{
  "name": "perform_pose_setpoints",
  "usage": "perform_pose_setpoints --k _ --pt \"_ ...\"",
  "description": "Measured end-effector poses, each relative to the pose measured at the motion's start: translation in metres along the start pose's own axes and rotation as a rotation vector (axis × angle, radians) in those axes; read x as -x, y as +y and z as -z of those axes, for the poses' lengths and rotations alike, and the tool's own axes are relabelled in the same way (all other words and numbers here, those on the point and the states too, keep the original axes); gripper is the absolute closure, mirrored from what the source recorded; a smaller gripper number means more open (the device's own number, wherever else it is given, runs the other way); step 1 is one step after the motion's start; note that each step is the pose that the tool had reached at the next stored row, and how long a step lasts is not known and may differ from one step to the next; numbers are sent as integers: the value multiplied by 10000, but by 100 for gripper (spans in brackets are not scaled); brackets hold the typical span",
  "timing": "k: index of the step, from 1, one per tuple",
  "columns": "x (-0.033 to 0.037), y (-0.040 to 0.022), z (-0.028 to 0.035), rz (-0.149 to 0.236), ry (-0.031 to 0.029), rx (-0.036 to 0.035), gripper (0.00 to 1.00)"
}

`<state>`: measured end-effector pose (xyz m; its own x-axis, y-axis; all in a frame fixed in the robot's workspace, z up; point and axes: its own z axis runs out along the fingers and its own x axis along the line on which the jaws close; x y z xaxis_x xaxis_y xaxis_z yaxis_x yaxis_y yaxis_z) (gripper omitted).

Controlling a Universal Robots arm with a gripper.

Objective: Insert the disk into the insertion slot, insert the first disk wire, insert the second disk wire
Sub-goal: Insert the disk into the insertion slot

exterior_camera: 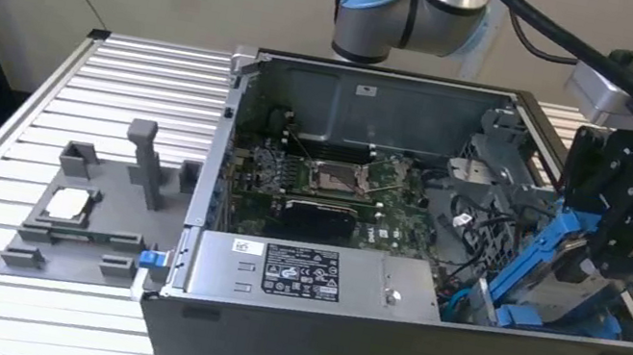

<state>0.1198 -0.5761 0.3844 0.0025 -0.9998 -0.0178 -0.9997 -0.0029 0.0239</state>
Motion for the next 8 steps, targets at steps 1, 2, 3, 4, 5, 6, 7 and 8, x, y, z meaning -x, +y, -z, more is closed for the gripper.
perform_pose_setpoints --k 1,2,3,4,5,6,7,8 --pt "1 0 18 2 -41 -1 60" --pt "1 1 41 3 -76 -1 53" --pt "1 1 60 4 -110 -1 53" --pt "1 2 63 5 -142 -2 53" --pt "1 2 64 8 -227 -28 53" --pt "2 2 64 13 -396 -70 53" --pt "3 2 64 20 -588 -124 53" --pt "2 3 64 20 -765 -170 56"
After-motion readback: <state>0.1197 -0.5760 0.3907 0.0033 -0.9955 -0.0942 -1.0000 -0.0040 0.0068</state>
